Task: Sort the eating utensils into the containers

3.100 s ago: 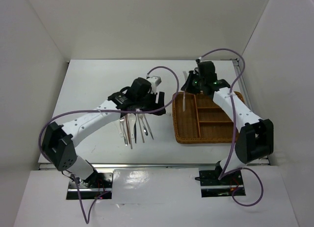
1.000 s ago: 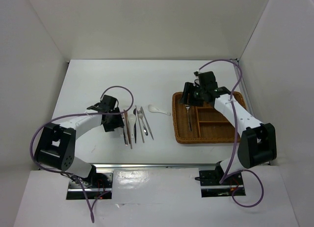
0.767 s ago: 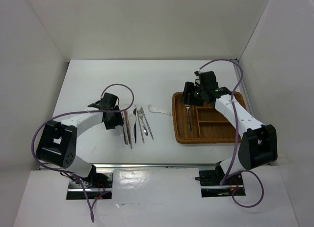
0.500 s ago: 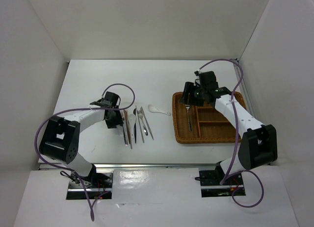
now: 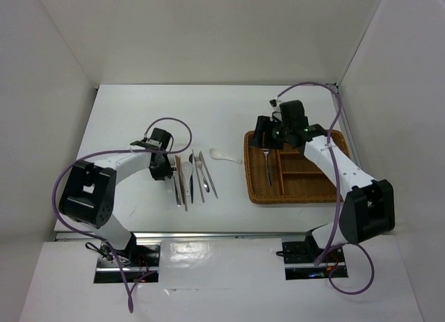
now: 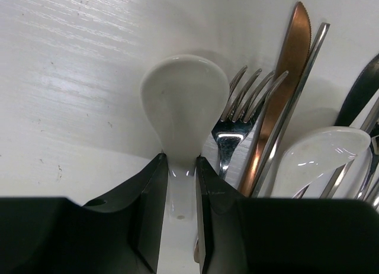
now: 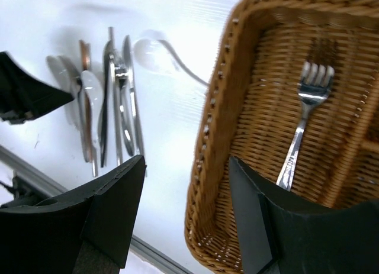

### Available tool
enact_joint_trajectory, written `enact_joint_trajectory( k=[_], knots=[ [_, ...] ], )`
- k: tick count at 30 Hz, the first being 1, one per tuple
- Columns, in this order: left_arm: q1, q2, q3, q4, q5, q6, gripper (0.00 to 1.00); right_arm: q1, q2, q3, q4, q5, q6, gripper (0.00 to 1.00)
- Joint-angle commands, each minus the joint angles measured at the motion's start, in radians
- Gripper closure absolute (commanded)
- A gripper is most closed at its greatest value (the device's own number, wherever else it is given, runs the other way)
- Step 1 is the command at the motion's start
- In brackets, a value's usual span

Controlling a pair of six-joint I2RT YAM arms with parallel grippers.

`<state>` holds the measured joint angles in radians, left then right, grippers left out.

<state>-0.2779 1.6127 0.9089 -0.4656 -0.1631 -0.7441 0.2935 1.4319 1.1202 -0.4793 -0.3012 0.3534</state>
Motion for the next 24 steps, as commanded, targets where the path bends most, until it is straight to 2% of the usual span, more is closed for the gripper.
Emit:
enact_joint_trajectory(
  k=[1,10,14,18,24],
  knots=[
    [-0.01,0.01,-0.002,-0.038,-0.032,-0.021,0.83,0.038,-0.065,0.007,0.082,-0.058,-0.027,0.34],
    [-0.067,-0.197,0.038,-0.019,0.099,0.049,0.84,0.067,-0.064,-0.003,0.188,-0.19,0.004,0.34],
    [-0.112,-0.227,0.07,-0.03,0.17,0.084,0.84,0.105,-0.028,-0.003,0.229,-0.228,0.013,0.34],
    [-0.171,-0.238,0.079,0.036,0.255,0.104,0.84,0.131,0.014,0.006,0.287,-0.251,0.047,0.34],
    [-0.28,-0.226,0.114,0.11,0.289,0.104,0.84,0.202,0.064,-0.003,0.361,-0.276,0.091,0.34]
  ],
)
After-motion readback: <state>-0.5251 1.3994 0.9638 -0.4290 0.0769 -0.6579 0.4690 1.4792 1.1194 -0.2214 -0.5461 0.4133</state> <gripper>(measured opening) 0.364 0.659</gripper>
